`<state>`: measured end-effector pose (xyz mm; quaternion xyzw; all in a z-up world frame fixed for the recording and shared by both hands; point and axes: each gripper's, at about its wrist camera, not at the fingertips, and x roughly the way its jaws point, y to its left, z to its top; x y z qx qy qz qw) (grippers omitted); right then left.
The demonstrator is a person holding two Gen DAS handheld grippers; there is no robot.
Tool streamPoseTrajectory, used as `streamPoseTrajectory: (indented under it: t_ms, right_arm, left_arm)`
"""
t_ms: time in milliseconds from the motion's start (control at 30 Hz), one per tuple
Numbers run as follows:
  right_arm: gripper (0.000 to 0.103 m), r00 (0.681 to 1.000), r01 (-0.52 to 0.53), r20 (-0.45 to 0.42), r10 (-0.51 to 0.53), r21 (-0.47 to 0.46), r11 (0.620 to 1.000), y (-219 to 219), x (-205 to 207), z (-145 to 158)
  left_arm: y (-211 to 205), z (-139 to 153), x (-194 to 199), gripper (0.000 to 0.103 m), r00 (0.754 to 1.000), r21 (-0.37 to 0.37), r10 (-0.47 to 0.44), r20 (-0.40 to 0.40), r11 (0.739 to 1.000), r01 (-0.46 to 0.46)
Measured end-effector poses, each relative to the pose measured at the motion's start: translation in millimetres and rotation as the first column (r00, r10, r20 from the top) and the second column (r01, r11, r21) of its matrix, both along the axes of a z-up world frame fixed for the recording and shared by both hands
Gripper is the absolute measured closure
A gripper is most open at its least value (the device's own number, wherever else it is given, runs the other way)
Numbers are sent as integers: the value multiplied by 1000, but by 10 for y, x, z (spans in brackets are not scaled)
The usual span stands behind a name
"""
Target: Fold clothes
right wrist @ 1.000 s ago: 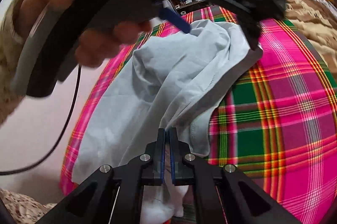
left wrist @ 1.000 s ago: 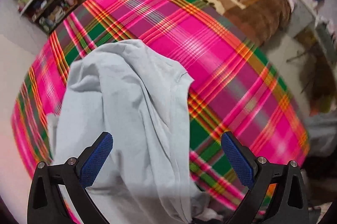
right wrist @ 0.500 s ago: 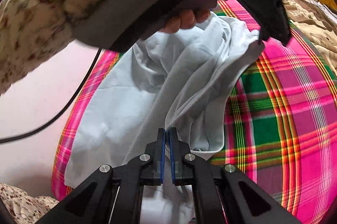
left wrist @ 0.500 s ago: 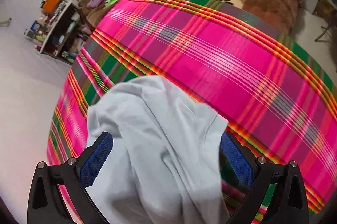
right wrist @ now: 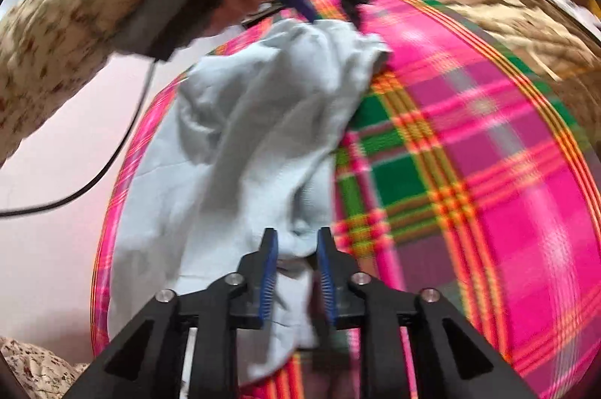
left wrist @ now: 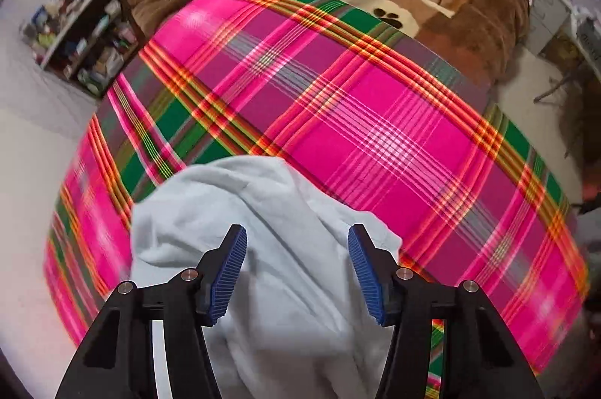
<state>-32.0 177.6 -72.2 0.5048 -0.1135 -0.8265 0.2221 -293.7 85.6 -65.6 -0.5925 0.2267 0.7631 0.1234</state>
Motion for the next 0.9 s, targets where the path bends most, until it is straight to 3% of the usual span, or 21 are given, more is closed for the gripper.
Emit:
streamPoseTrajectory:
  t_ms: [100, 233, 433, 600, 800, 900]
  right_arm:
    - [76, 999, 41, 18, -41, -6, 999, 125, 41, -11]
    - [75, 997, 65, 38, -65, -14, 998, 178, 106, -52]
    - [63, 998, 36, 51, -35, -2, 999, 96, 164, -73]
    - [59, 997, 27, 79, -25, -22, 999, 85, 166, -145]
    - [59, 993, 27, 112, -22, -38, 999, 64, 121, -230]
    - [59, 994, 34, 109, -30, -39, 999, 62, 103, -221]
  left_arm:
    - [131, -32, 86, 33, 998, -61, -67, -4, 996, 66]
    - [340, -76, 115, 32, 992, -133, -129, -13, 983, 126]
    - [441, -223, -116, 29, 998, -150, -18, 61, 988, 27]
    - [485, -326, -134, 29, 995, -213, -15, 100, 976, 37]
    - [528, -334, -135, 29, 990, -221, -12, 143, 974, 43]
    - [525, -235, -115, 29, 980, -117, 10, 199, 993, 14]
